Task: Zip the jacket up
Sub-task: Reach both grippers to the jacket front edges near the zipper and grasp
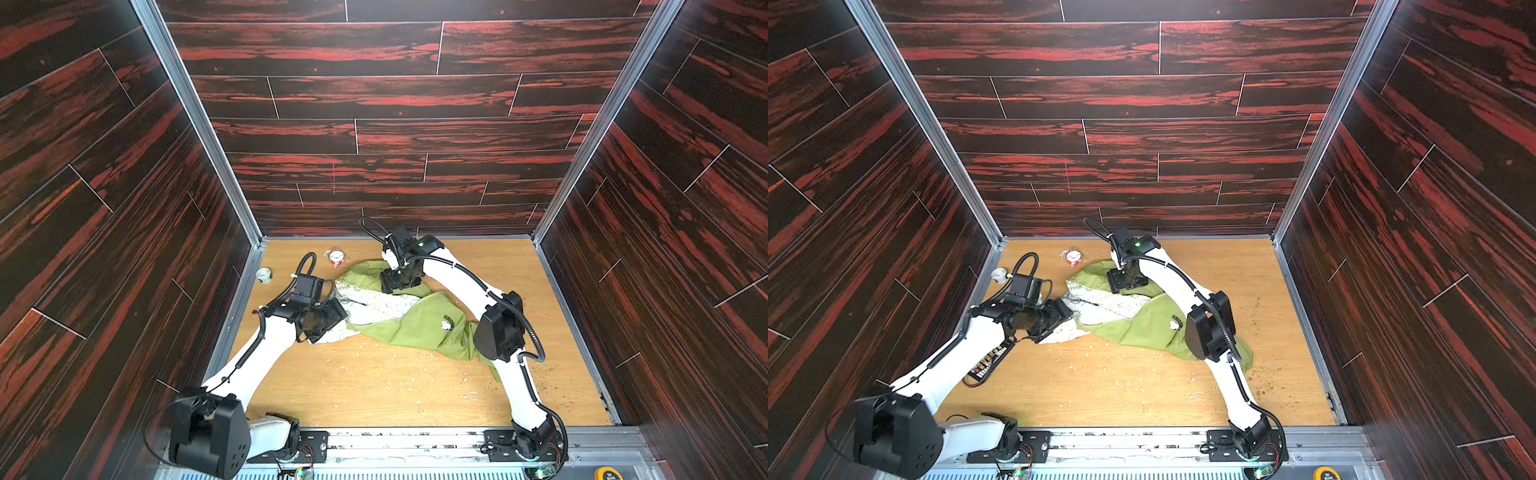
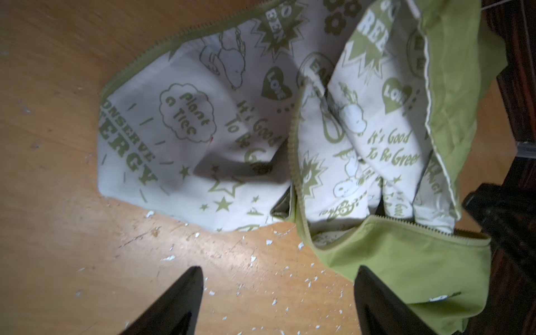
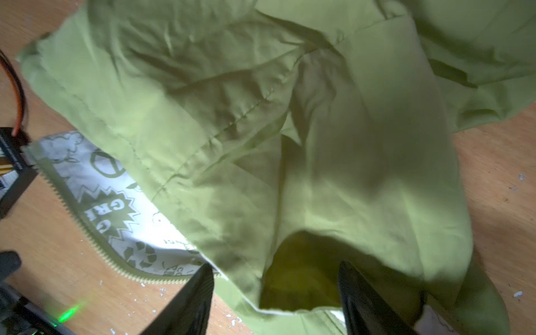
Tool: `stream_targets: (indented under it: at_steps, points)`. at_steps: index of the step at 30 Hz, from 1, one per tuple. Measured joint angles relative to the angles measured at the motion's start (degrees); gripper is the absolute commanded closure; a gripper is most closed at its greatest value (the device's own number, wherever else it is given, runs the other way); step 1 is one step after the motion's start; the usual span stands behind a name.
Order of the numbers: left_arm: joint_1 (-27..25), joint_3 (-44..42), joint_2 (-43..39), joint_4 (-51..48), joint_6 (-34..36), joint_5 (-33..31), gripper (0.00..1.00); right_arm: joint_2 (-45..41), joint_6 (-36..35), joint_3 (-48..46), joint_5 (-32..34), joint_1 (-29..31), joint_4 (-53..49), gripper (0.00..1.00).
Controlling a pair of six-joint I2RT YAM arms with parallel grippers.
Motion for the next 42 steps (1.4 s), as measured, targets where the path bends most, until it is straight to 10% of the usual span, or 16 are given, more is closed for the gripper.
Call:
stream_targets:
  at_steps: [10,26,36,42]
  points:
    - [5.18,4.61,13.86,5.81,-2.36,6.05,0.37,3.85,-0.85,1.16,0.79,0.04,0.04,0.46]
    - [6.82,8.81,20.17,8.79,-2.84,8.52,0.9,3.58,-2.78,-4.9,-1.97,0.9,6.03,0.29]
    - [6.82,11.98,20.46,6.71,-1.95,9.2,1.0,3.61,-0.09,-0.96,-0.31,-0.46,4.42,0.85]
    - [7.21,15.52,19.19,0.9,0.31,9.42,1.0,2.99,4.09,7.37,-1.01,-7.85,2.84,1.0]
